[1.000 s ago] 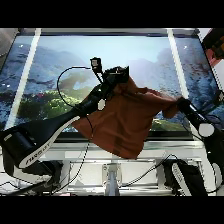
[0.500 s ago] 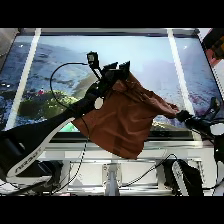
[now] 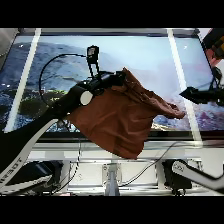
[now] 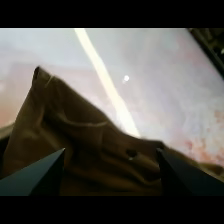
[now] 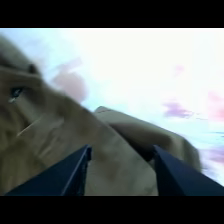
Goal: Fold the clothes and pants, and hang the long-sleeved shirts on hangers.
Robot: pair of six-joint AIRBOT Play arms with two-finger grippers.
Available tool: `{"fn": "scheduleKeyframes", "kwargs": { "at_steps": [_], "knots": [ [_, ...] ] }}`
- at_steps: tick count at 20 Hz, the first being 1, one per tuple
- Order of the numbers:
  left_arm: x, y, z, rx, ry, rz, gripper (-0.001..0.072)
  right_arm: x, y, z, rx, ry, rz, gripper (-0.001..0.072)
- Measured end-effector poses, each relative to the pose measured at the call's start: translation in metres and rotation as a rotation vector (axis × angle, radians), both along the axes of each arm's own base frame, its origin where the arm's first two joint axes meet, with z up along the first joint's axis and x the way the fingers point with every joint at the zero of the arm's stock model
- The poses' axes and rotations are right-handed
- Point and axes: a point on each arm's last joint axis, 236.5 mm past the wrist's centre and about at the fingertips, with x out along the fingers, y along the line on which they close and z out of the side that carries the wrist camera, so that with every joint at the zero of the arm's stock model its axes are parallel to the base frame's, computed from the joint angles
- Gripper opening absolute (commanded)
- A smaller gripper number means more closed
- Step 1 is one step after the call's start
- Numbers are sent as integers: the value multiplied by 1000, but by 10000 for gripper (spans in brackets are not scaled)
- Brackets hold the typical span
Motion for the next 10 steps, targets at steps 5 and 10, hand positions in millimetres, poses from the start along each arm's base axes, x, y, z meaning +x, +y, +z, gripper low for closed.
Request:
{"fn": "scheduleKeyframes", "kwargs": {
  "at_steps": [5,10],
  "knots": [
    [-24,28,-34,125,190,-33,604,31,46,-42,88,89,338,568],
    [-35,39,-47,168,266,-45,604,40,78,-82,-14,117,565,567]
  ]
}}
